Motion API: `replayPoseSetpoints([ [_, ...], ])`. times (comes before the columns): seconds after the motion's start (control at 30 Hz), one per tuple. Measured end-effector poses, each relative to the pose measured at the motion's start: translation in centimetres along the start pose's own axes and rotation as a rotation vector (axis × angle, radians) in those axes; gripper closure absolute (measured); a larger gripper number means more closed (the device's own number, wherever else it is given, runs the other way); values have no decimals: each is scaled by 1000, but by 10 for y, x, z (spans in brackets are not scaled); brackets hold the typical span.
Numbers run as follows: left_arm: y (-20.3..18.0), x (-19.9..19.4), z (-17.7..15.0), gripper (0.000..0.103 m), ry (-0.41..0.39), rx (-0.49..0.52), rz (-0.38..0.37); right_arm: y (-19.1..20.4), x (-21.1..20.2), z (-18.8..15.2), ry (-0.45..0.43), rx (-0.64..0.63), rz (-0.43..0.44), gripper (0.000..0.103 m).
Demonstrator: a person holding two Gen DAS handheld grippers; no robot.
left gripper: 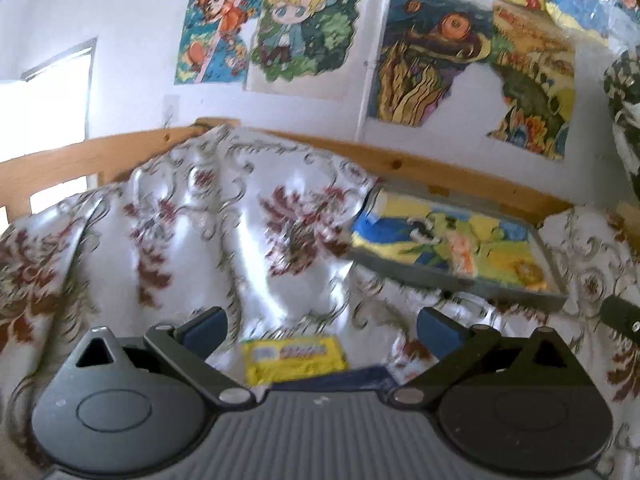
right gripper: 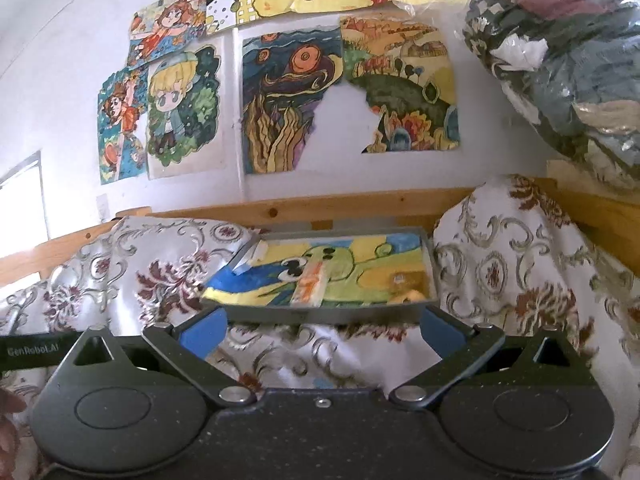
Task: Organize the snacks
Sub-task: 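Move both tools back over the remaining snack pile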
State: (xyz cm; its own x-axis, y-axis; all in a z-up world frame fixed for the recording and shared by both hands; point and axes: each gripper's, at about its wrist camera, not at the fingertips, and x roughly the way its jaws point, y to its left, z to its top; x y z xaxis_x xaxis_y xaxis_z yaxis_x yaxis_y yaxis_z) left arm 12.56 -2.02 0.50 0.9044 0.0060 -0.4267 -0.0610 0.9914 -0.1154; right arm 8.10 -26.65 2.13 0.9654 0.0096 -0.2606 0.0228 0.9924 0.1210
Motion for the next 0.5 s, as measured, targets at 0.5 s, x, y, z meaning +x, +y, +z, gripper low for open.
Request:
replayPoseSetpoints([
  [0.5,34,-4,-16,0,266,28,118,29,-17,-36,216,-16,58,1],
])
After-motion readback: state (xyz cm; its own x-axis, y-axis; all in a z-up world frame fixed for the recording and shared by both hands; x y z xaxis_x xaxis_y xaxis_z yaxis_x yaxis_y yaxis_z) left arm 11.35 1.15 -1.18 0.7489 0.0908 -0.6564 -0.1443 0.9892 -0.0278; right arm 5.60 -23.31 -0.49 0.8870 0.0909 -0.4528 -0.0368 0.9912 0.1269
